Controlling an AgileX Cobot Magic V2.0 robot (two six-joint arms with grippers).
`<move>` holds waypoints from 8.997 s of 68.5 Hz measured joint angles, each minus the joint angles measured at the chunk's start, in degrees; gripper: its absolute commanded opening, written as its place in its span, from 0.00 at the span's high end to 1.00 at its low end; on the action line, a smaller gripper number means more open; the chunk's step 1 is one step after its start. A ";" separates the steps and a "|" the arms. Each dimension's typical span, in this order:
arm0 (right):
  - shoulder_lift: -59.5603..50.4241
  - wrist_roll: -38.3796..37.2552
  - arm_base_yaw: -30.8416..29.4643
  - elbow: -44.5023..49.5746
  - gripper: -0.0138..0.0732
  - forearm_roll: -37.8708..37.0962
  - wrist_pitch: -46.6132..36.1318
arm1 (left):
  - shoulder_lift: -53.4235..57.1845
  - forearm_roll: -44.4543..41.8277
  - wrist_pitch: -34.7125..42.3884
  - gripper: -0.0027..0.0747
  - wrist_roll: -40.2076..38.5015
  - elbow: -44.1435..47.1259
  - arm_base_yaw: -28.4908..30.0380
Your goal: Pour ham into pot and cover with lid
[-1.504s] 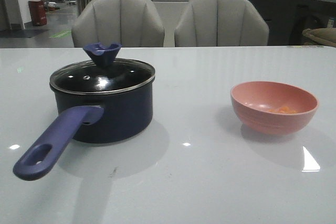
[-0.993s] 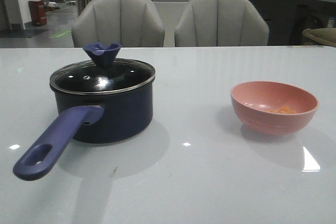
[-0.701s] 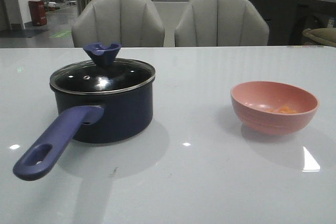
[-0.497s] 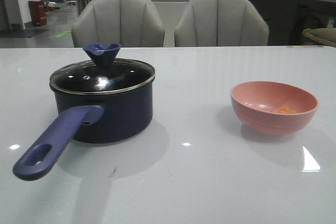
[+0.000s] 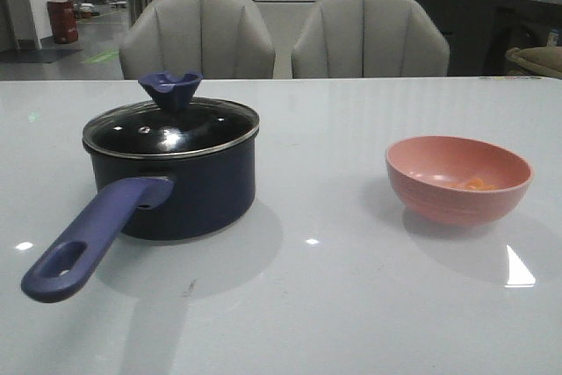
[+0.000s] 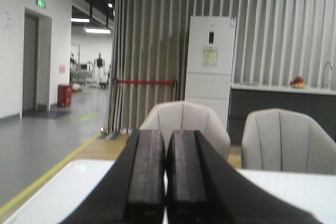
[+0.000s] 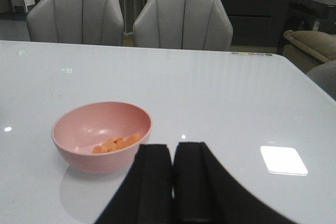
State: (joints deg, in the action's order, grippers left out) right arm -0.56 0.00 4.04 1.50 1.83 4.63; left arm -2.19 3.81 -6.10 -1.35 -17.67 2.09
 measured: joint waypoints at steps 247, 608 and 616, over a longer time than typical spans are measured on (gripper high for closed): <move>0.00 0.00 0.00 0.00 0.67 0.00 0.00 | -110.46 -7.92 -55.91 0.17 -20.18 -84.05 -29.29; 6.45 0.00 0.00 -9.32 0.67 5.12 3.47 | -4.45 2.56 -19.68 0.31 2.30 -2.11 -18.58; 14.57 0.00 0.00 -15.57 0.67 5.12 9.21 | -4.45 2.56 -19.68 0.31 2.30 -2.11 -18.58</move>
State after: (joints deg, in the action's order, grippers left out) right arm 14.01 0.00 4.04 -14.07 6.96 13.85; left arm -6.64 6.37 -25.77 0.95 -19.78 -16.49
